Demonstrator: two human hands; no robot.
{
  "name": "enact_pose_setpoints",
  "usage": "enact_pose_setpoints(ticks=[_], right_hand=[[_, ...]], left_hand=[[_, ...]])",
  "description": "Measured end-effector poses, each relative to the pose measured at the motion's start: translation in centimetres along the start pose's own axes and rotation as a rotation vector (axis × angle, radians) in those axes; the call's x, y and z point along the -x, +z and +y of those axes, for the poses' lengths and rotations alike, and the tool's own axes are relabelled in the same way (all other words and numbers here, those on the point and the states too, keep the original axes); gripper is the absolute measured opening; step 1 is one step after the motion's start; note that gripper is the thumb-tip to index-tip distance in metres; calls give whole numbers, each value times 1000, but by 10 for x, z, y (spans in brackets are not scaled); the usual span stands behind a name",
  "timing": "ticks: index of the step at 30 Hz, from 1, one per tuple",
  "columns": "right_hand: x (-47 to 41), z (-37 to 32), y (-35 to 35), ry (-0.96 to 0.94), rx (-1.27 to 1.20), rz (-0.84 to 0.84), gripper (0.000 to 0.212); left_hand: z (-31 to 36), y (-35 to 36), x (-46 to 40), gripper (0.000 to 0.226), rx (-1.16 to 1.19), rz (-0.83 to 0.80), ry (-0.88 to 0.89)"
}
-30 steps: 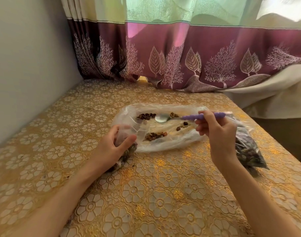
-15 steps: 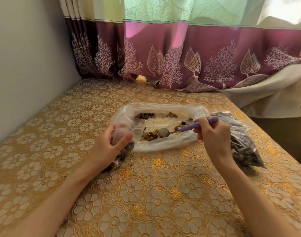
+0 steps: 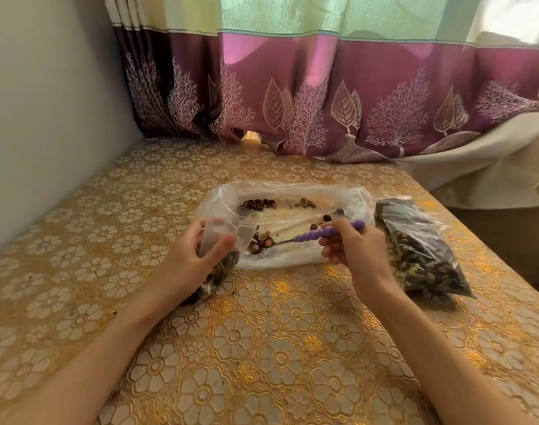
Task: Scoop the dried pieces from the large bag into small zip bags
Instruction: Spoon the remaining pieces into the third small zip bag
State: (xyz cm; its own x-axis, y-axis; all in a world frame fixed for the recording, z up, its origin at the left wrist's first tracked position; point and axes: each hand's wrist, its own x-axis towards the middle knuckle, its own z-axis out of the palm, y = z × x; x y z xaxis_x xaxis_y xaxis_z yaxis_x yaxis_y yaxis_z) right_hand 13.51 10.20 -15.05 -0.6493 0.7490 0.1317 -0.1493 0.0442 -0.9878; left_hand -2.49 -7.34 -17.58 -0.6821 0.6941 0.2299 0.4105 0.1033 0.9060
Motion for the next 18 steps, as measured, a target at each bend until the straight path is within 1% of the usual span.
enact_pose_setpoints(ticks=[1, 4, 5, 9, 13, 18], right_hand=[[0, 0, -1, 27, -31, 4, 47], [-3, 1, -3, 96, -94, 27, 27], [-5, 2, -4, 118, -111, 39, 23], [-8, 0, -6, 143, -143, 79, 21], [-8, -7, -6, 51, -169, 123, 28], [-5, -17, -2, -153, -214, 127, 21]], left_hand=[[0, 0, 0, 71, -3, -2, 4], [-1, 0, 0, 69, 3, -6, 6], [-1, 0, 0, 68, 3, -6, 6], [-2, -1, -1, 64, -5, -5, 9], [-2, -1, -2, 65, -10, -13, 12], [0, 1, -1, 68, -8, -19, 18]])
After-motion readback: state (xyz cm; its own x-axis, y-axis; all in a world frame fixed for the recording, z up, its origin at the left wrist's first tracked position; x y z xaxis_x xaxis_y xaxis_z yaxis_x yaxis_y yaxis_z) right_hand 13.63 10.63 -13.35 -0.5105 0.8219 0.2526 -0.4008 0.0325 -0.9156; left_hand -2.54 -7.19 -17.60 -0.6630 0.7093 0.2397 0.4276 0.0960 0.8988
